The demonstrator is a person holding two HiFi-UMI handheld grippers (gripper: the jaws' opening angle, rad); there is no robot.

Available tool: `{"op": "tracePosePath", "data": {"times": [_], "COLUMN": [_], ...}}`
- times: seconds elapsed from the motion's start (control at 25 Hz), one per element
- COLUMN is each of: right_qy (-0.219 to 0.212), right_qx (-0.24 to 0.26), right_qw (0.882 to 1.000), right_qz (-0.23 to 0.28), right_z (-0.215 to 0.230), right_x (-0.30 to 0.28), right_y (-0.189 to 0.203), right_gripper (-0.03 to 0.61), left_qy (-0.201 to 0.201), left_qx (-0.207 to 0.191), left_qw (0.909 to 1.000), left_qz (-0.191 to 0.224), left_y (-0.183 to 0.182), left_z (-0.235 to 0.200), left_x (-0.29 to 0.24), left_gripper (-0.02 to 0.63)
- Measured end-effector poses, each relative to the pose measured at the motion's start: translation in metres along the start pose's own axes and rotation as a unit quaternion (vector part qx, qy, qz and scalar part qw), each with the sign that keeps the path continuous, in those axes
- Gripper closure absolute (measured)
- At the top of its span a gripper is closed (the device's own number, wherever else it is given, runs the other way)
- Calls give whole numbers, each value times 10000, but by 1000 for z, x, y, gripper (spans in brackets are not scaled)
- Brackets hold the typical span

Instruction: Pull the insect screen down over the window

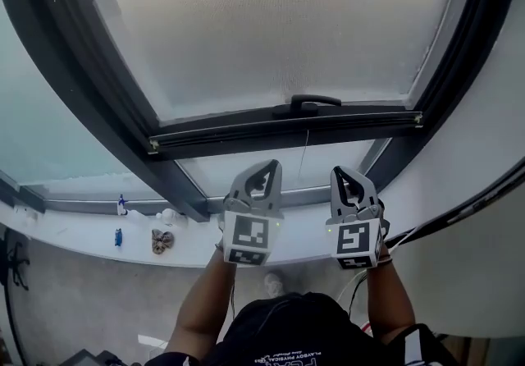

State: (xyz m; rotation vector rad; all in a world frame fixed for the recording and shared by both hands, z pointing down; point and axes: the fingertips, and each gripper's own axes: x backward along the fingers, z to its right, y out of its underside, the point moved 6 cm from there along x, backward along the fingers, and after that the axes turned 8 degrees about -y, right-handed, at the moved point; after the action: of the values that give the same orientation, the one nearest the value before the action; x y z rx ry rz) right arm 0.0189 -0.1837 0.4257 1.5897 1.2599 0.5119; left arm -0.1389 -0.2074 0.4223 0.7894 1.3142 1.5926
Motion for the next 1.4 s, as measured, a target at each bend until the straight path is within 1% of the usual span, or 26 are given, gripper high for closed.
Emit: {"op": "tracePosePath", "data": {"times": [0.08, 0.12, 0.24, 0.44, 0.52, 0.6, 0.72, 0.8, 1.16, 1.32, 1.4], "right_qy": [-8, -36, -148, -296, -361, -446, -551, -617, -631, -656, -594], "right_qx": [-246, -276, -284, -559, -692, -808, -948, -1004, -1217, -1301, -1325], "right_qw": [9996, 9995, 9987, 9929, 9904, 9891, 9897, 9892, 9847, 9825, 9819], "right_qz": [121, 174, 396, 1010, 1143, 1144, 921, 875, 1073, 1158, 1215], "right_z": [-6, -9, -15, -23, -28, -35, -48, -55, -68, -76, -75], "right_x": [11, 17, 37, 83, 104, 125, 153, 172, 248, 272, 282], "right_y": [1, 3, 7, 11, 15, 23, 35, 41, 59, 66, 68], "right_gripper": [574, 574, 574, 574, 574, 574, 574, 574, 574, 574, 574], "left_qy": [-67, -131, -332, -580, -658, -700, -730, -729, -827, -959, -981], "left_qx": [251, 332, 473, 811, 878, 894, 898, 899, 825, 710, 667], "left_qw": [9997, 9994, 9983, 9950, 9940, 9935, 9933, 9933, 9931, 9929, 9929], "left_qz": [45, 50, 36, 24, 31, 40, 61, 48, 48, -23, -35], "left_y": [4, 5, 9, 10, 10, 9, 9, 10, 5, 3, 0], "left_z": [5, 8, 18, 41, 55, 72, 96, 110, 160, 171, 176], "left_x": [11, 17, 41, 86, 104, 122, 151, 169, 230, 257, 264], "left_gripper": [611, 611, 611, 611, 611, 611, 611, 611, 611, 611, 611]}}
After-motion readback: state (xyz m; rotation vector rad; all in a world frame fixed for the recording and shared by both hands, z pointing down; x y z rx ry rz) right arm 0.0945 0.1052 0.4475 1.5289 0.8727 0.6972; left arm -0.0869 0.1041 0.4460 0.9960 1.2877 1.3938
